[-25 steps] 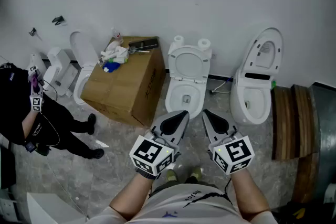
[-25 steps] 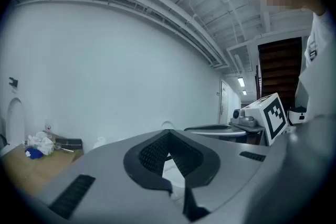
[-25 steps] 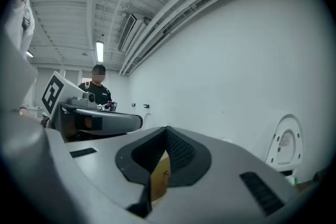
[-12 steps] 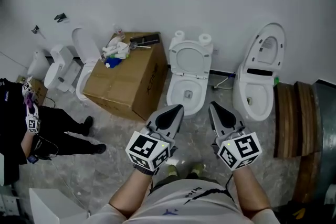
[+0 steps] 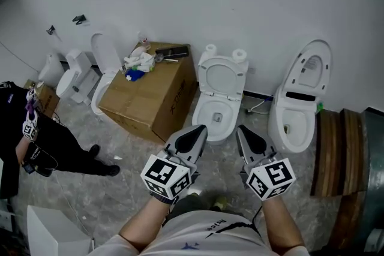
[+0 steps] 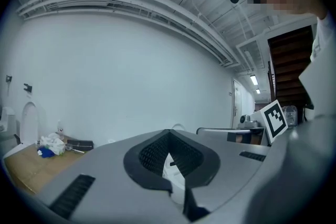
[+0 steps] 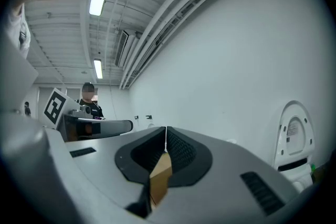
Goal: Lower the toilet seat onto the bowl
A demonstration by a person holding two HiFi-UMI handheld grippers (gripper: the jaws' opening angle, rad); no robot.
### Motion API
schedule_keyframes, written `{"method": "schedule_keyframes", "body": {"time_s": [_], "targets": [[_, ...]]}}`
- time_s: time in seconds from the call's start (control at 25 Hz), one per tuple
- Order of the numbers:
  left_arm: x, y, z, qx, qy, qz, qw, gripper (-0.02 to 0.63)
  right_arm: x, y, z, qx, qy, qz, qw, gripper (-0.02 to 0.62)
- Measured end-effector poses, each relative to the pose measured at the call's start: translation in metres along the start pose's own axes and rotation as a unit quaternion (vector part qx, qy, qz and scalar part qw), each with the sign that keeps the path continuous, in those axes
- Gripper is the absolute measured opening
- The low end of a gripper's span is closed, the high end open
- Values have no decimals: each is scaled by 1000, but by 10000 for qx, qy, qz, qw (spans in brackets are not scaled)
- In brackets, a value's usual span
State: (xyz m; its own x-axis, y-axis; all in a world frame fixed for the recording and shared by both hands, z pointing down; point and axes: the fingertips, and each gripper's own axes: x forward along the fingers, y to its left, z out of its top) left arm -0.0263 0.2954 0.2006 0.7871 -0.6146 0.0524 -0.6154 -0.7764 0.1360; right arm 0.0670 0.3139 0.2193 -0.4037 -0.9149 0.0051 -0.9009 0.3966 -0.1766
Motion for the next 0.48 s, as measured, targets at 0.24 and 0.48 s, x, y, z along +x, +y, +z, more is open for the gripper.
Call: {"method": "schedule_keyframes", "body": {"time_s": [0.24, 0.48], "targets": [[15, 8, 0, -11, -41, 45, 10000, 8, 7, -10, -3, -88, 71, 20, 9999, 17], [40, 28, -12, -89, 51, -14, 9999, 8, 29, -29, -16, -35, 245, -175, 9995, 17]]}}
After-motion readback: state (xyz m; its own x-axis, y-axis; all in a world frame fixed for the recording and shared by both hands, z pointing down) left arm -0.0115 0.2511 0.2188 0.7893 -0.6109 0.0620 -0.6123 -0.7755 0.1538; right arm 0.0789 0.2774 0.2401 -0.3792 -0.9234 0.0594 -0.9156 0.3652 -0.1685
